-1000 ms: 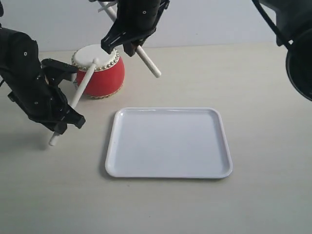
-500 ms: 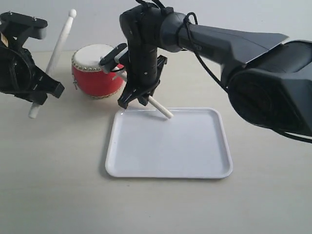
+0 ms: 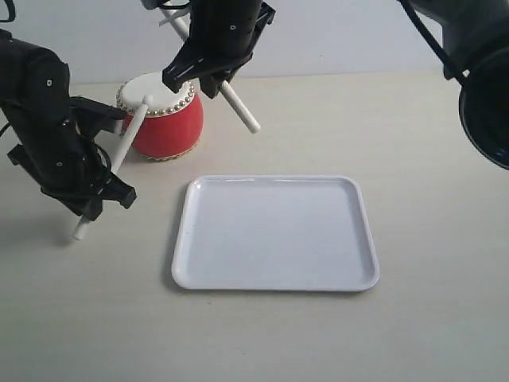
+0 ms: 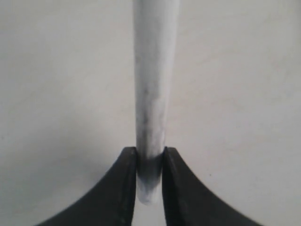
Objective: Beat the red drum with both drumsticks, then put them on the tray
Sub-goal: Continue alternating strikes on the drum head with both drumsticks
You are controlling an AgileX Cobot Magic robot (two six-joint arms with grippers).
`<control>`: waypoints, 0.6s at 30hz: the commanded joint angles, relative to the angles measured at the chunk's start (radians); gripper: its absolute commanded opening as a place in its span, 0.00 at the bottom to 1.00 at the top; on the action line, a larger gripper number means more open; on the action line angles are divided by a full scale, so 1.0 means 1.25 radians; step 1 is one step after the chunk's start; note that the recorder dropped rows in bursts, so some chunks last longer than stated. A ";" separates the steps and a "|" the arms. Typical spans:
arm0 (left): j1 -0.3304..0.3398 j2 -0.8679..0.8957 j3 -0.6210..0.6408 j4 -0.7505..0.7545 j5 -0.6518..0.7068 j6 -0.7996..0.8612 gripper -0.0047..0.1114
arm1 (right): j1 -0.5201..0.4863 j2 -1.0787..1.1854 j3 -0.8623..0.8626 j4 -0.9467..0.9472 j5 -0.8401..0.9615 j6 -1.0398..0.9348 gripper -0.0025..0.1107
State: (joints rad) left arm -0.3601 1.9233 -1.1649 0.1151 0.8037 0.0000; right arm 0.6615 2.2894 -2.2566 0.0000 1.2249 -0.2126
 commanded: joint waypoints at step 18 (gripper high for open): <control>-0.001 -0.196 0.044 0.004 -0.009 -0.024 0.04 | 0.001 0.127 -0.008 -0.051 -0.003 -0.016 0.02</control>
State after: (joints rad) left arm -0.3601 1.6438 -1.1236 0.1189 0.8265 -0.0257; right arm 0.6632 2.5266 -2.2590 -0.0778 1.2252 -0.2419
